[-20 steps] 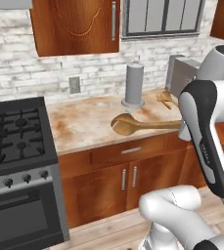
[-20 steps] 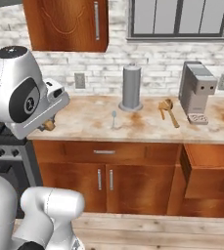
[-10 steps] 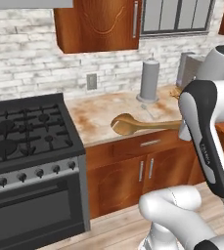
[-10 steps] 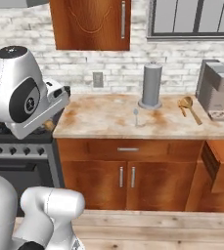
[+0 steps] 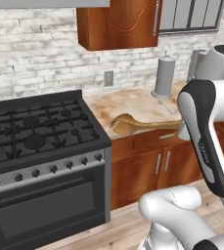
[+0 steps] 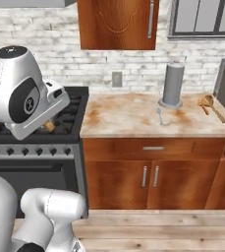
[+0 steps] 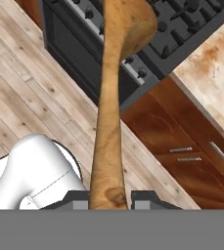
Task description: Organize the utensils by type. Pick up the wooden spoons from the counter and place them in the open cabinet. Then pick up the metallic utensils from the counter and place them in the open drawer.
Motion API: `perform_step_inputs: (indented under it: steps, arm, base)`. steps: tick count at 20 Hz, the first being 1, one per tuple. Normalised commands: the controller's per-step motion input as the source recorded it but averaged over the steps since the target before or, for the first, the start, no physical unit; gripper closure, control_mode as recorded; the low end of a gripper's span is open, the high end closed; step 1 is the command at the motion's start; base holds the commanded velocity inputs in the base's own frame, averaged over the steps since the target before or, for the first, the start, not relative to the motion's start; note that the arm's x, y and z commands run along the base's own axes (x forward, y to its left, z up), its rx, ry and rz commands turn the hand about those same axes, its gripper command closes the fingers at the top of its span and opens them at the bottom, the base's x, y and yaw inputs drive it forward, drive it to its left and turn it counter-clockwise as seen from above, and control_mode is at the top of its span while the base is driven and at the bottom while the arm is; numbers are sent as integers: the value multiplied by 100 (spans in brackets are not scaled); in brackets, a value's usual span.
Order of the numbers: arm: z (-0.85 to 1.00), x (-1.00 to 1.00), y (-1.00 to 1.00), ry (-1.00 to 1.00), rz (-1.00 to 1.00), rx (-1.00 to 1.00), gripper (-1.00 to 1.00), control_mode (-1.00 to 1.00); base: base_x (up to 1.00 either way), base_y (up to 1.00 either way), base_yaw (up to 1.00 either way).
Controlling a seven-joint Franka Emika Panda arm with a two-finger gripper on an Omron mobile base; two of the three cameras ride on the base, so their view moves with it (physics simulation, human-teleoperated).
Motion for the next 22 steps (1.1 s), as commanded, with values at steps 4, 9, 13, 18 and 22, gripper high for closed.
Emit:
perform_step_inputs:
  steps: [4,9,13,18,22]
  arm:
    - [0,0,0,0,0,0,100,100]
    - [0,0,0,0,0,0,100,100]
    - [0,0,0,0,0,0,100,100]
    - [0,0,0,0,0,0,100,100]
    - [0,0,0,0,0,0,100,100]
  base:
    - [-57,45,-3]
    - [-59,45,-2]
    - [-49,52,-3]
    - [-45,60,-4]
    - [-35,62,-3]
